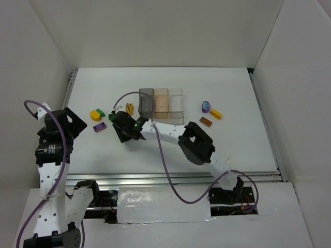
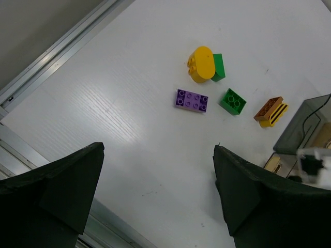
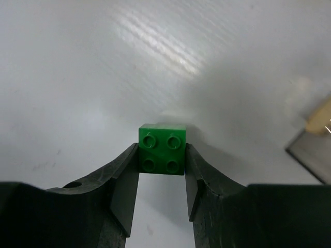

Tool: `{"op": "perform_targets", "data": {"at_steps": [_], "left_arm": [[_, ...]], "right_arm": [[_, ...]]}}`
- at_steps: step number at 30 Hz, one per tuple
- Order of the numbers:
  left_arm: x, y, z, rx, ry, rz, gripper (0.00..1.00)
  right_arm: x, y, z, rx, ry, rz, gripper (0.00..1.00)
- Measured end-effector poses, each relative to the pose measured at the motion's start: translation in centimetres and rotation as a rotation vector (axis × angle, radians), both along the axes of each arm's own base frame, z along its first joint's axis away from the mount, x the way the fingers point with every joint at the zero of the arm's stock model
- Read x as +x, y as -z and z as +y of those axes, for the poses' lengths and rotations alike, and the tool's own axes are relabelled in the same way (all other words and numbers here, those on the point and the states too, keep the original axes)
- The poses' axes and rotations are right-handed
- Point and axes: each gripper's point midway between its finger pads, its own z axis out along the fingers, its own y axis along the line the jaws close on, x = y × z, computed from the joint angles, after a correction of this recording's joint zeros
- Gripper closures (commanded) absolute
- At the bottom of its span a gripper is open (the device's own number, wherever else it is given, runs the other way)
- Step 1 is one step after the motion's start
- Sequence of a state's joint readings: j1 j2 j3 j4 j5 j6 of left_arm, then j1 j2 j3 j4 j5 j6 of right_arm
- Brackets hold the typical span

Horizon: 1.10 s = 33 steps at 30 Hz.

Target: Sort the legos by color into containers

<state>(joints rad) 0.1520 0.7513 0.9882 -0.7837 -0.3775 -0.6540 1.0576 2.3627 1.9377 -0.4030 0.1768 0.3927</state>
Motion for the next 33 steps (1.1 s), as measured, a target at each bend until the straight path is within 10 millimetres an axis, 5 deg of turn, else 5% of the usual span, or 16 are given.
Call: {"op": "perform_targets", "data": {"at_steps": [3,6,9,12,14,17,21,30,33], "left_arm": [[0.1,0.0,-0.2,-0.004,0.01,-0.001,0.0],[0.1,0.0,-0.4,-0.007,0.019,-0.002,0.0],[0.2,0.0,-0.5,-0.007,0.027,-0.006,0.0],[0.3,0.1,-0.8,-0.005,0.049,-0.005,0.0],[0.4,0.2,-1.0,-0.007,0.064,-0.005,0.0],[0.7,0.3,-1.4,-0.014,0.09,-0.013,0.0],[1.0,0.5,-2.1,-0.019,0.123,-0.011,0.0],[1.2,0.7,-2.6,-0.015,0.158,0.001,0.0],[1.3,0.9,-2.7,-0.016,0.162,0.008,0.0]], "right_arm": [[-1.0,-4.3,-2.7,0.02,0.009,-0.026,1.0],[-0.6,-11.3,-5.3,0.118,0.049,-0.101,1.0],[1.4,-17.7,-9.1,0.219,0.146,-0.19,1.0],[4.7,-20.1,-13.7,0.241,0.281,-0.239,1.0],[7.0,-19.2,-16.2,0.211,0.367,-0.249,1.0],[9.5,-15.3,-19.6,0.111,0.463,-0.215,1.0],[10.4,-10.0,-22.1,-0.011,0.523,-0.138,0.99],[10.2,-4.7,-22.5,-0.104,0.558,-0.046,0.82],[10.1,-4.5,-22.4,-0.097,0.567,-0.041,0.72]]}}
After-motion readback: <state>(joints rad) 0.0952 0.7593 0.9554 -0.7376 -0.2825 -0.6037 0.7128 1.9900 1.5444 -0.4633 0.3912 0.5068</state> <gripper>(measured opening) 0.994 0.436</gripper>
